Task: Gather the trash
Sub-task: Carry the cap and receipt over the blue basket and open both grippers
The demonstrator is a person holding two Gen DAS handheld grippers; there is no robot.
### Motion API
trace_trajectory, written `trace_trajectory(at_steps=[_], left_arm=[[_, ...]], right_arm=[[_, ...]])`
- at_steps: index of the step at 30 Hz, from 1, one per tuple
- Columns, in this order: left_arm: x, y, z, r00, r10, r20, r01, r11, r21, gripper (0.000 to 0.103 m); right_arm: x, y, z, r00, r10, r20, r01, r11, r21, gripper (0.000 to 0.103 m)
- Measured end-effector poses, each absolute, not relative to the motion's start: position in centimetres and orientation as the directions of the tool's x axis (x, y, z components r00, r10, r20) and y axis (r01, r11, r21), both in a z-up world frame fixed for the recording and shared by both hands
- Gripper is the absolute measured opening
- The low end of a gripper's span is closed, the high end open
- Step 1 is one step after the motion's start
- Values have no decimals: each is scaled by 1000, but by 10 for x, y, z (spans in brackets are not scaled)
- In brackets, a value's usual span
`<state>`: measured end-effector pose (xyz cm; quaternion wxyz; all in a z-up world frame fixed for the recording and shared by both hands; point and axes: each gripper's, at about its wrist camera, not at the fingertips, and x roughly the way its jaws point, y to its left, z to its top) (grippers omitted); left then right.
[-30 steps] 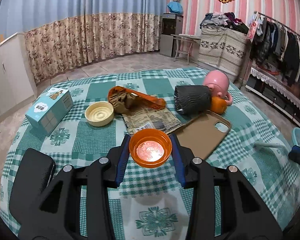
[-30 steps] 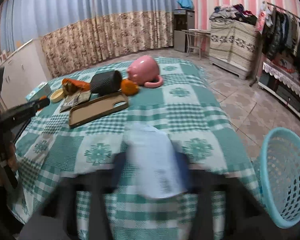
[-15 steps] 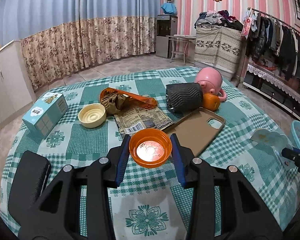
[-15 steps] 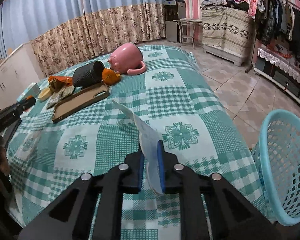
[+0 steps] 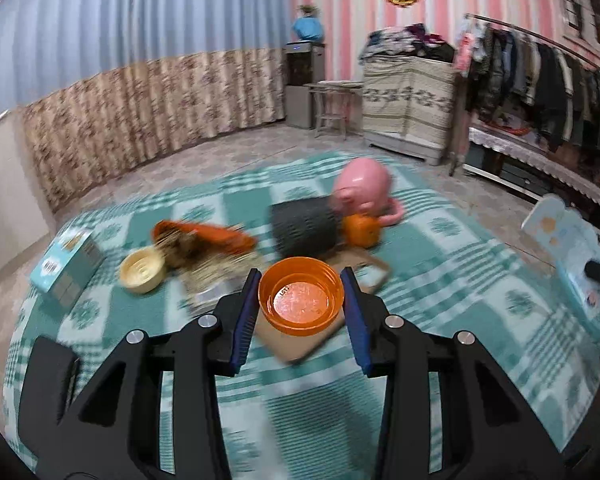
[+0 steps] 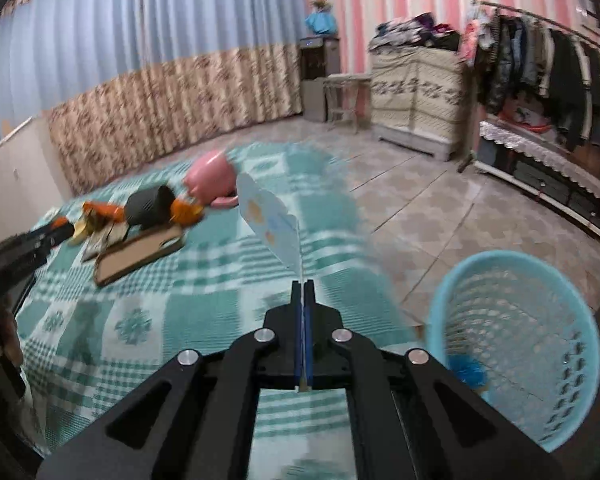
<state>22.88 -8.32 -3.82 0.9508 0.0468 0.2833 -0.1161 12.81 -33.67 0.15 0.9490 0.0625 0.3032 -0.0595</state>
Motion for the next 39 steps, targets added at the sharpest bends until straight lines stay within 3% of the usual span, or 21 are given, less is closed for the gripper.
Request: trace_trajectory(at_steps=[7, 15, 23, 30, 32, 35, 39], left_arm=[[219, -175, -15, 759, -389, -522, 429, 902, -48, 39], [183, -306, -22, 611, -583, -535, 649, 756, -82, 39], [158, -401, -55, 519, -619, -590, 766, 643, -1, 39], [182, -445, -75, 448, -616, -648, 779, 625, -55, 39], [183, -451, -76, 445, -612, -653, 784, 619, -46, 48], [183, -452, -72, 490, -602, -630, 772, 636, -8, 77], [194, -443, -65, 525, -581, -622, 740, 673, -5, 79]], right_arm=[[75, -421, 27, 797, -225, -560, 311, 948, 62, 1], [25, -497, 17, 745, -336, -576, 455, 888, 70, 1], [0, -534, -8, 717, -350, -603, 511, 852, 112, 1], [3, -541, -32, 696, -327, -639, 516, 847, 128, 1], [8, -542, -35, 693, -320, -646, 514, 848, 132, 1], [12, -539, -39, 690, -313, -653, 508, 852, 128, 1], [21, -537, -40, 686, -303, -661, 500, 857, 126, 1]])
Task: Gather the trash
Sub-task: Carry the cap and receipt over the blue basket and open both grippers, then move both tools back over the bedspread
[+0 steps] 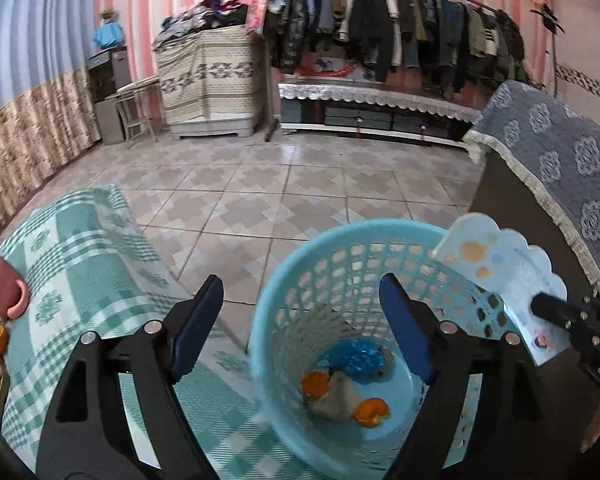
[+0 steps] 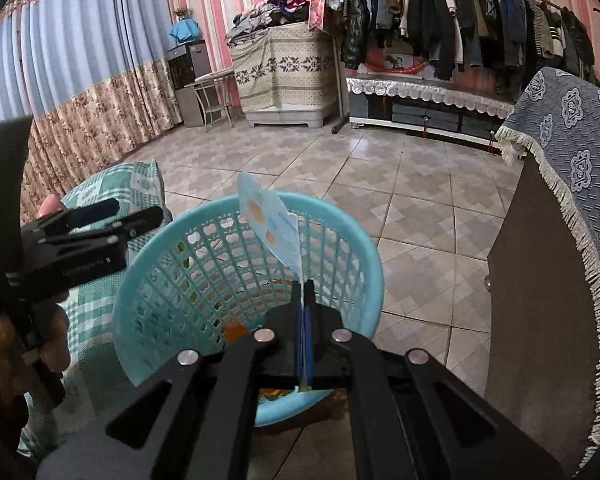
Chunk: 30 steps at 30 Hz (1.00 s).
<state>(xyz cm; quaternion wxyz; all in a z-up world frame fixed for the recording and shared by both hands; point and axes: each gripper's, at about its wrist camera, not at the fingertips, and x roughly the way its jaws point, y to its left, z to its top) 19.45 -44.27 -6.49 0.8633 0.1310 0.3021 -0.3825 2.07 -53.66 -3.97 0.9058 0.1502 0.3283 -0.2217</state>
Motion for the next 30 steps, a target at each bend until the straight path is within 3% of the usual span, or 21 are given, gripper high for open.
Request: trace_trajectory(at_steps=[2, 4, 22, 24, 26, 30], left_arm=[[199, -430, -59, 553, -572, -606, 715, 699, -7, 89], [203, -414, -51, 596, -557, -578, 686, 728, 5, 93], [217, -293, -2, 753, -430, -498, 516, 855, 42, 97], [215, -280, 1, 758, -425, -495, 507, 861, 37, 97], [213, -265, 2, 761, -424, -491, 498, 867, 23, 97], [208, -238, 1, 773, -405, -488, 478, 878, 27, 98]], right_arm=[[27, -534, -41, 680, -298, -670, 494, 862, 118, 1], [33, -533, -41, 675, -295, -676, 489, 865, 111, 1], [104, -510, -57, 599, -237, -765, 471, 877, 97, 3], [105, -506, -57, 592, -250, -766, 470, 879, 76, 11], [106, -502, -56, 594, -267, -759, 472, 880, 60, 65], [108, -495, -50, 610, -286, -739, 464, 885, 40, 72]])
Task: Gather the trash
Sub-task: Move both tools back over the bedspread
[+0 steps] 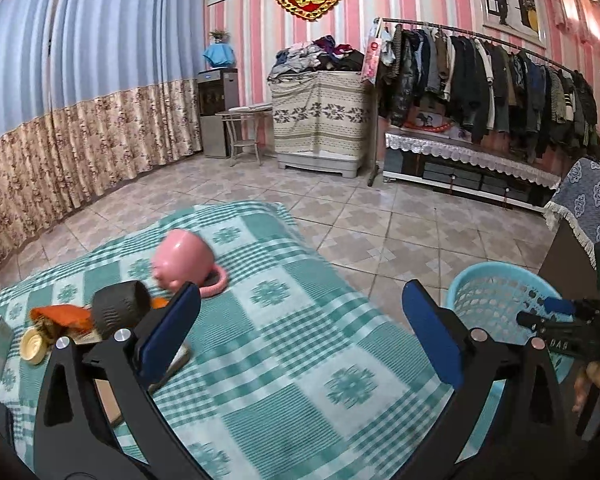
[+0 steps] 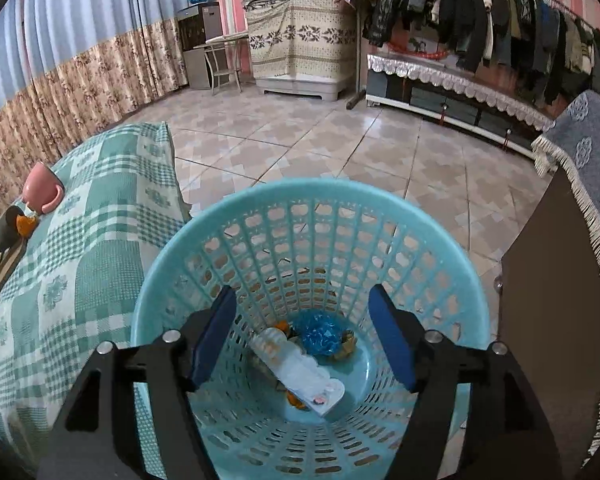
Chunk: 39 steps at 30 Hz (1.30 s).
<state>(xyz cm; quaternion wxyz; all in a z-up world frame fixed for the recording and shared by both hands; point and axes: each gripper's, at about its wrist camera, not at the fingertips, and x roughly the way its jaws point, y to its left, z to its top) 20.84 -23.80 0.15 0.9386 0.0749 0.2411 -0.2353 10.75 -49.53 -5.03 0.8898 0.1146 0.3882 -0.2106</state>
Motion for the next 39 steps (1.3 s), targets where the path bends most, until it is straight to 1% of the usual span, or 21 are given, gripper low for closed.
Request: trace_trajectory(at_steps=[2, 4, 7, 8, 15, 22, 26, 28, 33, 37, 39], left_arm=[[207, -228, 1, 781, -389, -489, 464, 885, 38, 98], [207, -213, 1, 789, -371, -489, 447, 893, 45, 98], [210, -187, -1, 796, -352, -493, 417, 909, 24, 98], [211, -180, -2, 796, -347, -496, 407, 913, 16, 98], [220, -123, -11, 823, -257, -506, 313, 949, 28, 98], [247, -65, -24, 846, -147, -513, 199, 979, 46, 98], [268, -21, -39, 830, -120, -544, 127, 992, -24, 98], [277, -6, -44, 821, -107, -560, 102, 994, -39, 98], [287, 24, -55, 810, -44, -585, 53, 999, -2, 98], [304, 39, -69, 770, -55, -636, 41, 998, -37, 98], [313, 42, -77, 750, -41, -661, 41, 999, -16, 98]], right_arm=[[107, -490, -45, 617, -311, -723, 472, 881, 24, 83], [106, -483, -39, 630, -341, -698, 485, 875, 10, 90], [108, -469, -31, 655, -358, -665, 487, 874, 9, 93], [110, -463, -29, 667, -360, -652, 482, 876, 10, 95], [132, -414, -16, 733, -337, -591, 422, 907, 6, 96], [157, -358, -10, 794, -260, -550, 333, 942, 36, 96], [172, -331, -18, 794, -241, -558, 292, 956, 2, 97], [179, -323, -21, 791, -228, -567, 277, 961, -1, 97], [198, -299, -30, 789, -198, -582, 237, 971, -10, 97], [214, -277, -40, 786, -171, -594, 192, 981, -29, 97], [222, -269, -42, 787, -161, -595, 183, 983, -24, 97]])
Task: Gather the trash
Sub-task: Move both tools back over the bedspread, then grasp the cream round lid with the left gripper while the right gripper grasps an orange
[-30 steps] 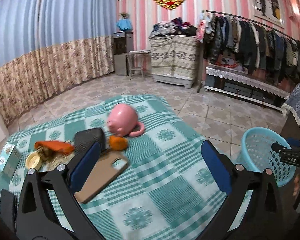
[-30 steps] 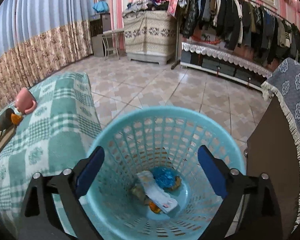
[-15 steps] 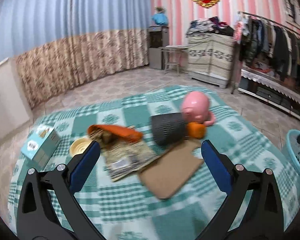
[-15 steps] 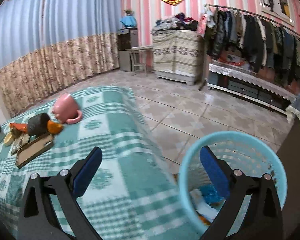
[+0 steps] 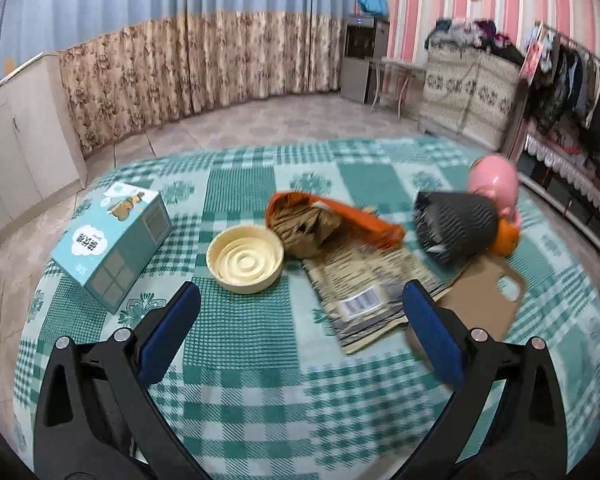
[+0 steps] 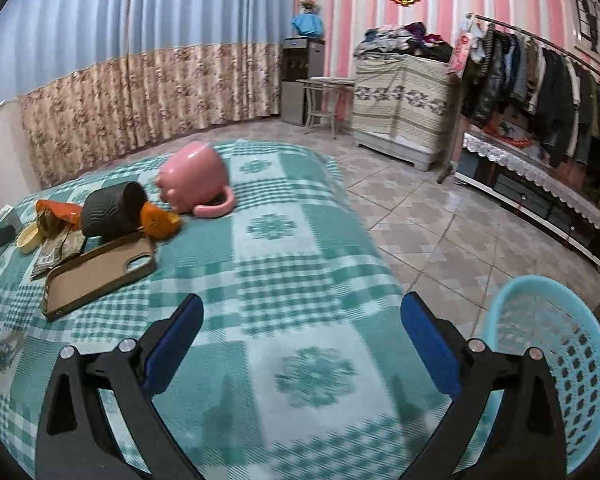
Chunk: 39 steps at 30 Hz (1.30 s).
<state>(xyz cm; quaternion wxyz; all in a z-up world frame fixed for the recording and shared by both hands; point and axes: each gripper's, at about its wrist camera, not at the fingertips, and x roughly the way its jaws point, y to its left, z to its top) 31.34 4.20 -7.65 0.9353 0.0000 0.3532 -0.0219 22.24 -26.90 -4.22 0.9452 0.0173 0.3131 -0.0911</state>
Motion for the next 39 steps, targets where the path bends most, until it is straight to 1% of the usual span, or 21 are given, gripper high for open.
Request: trace_trajectory(at_steps=[2, 5, 10, 13, 18, 22, 24, 25, 26, 29, 30, 33, 34, 36, 37, 38, 39], left_arm=[[321, 46, -80, 751, -1, -660, 14, 1000, 14, 98], [334, 60, -85, 746, 12, -666, -21, 1000, -5, 98], [354, 76, -99, 720, 55, -692, -71, 997, 5, 97], [364, 82, -108, 691, 44, -721, -84, 996, -20, 97], [377, 87, -113, 690, 22, -724, -95, 994, -60, 96], [392, 82, -120, 656, -12, -755, -65, 995, -72, 75], [395, 79, -122, 652, -7, -758, -54, 997, -56, 73], [394, 78, -121, 656, -18, -755, -42, 997, -60, 65], [393, 77, -120, 659, -21, -752, -36, 998, -60, 61], [389, 77, -118, 663, -22, -748, -26, 998, -52, 61], [387, 76, -116, 669, -5, -743, -27, 999, -31, 61], [381, 78, -108, 685, 27, -728, -29, 1000, 10, 61], [378, 80, -104, 690, 33, -723, -34, 999, 14, 61], [372, 88, -96, 702, 38, -712, -49, 999, 5, 61], [369, 92, -91, 707, 33, -707, -55, 998, -9, 61], [367, 97, -87, 714, 21, -700, -61, 998, -32, 61], [367, 99, -84, 719, 13, -695, -63, 997, -46, 61]], right_arm=[[233, -260, -45, 788, -137, -600, 170, 985, 0, 97], [248, -247, -48, 791, -112, -602, 146, 989, 7, 97], [274, -227, -53, 792, -85, -604, 105, 994, -3, 97], [289, -219, -57, 785, -70, -615, 85, 996, -5, 97], [306, -209, -64, 766, -51, -641, 55, 998, -14, 97], [312, -202, -64, 764, -21, -645, 23, 1000, -5, 97], [317, -200, -63, 762, -12, -647, 17, 1000, 3, 97], [321, -198, -62, 762, -7, -648, 19, 1000, 11, 97], [325, -197, -61, 762, 0, -647, 18, 1000, 21, 97], [338, -188, -57, 768, 25, -640, 0, 999, 40, 97], [342, -184, -56, 768, 23, -640, -5, 1000, 31, 97], [357, -173, -62, 745, 2, -667, -4, 1000, -3, 96], [360, -172, -64, 739, 3, -674, -6, 1000, -2, 95], [365, -170, -67, 726, -7, -687, -5, 1000, -16, 85], [367, -169, -70, 717, -6, -697, -8, 1000, -16, 75], [370, -169, -72, 706, 1, -708, -12, 1000, -11, 68], [373, -169, -74, 697, 12, -717, -19, 1000, -1, 65]])
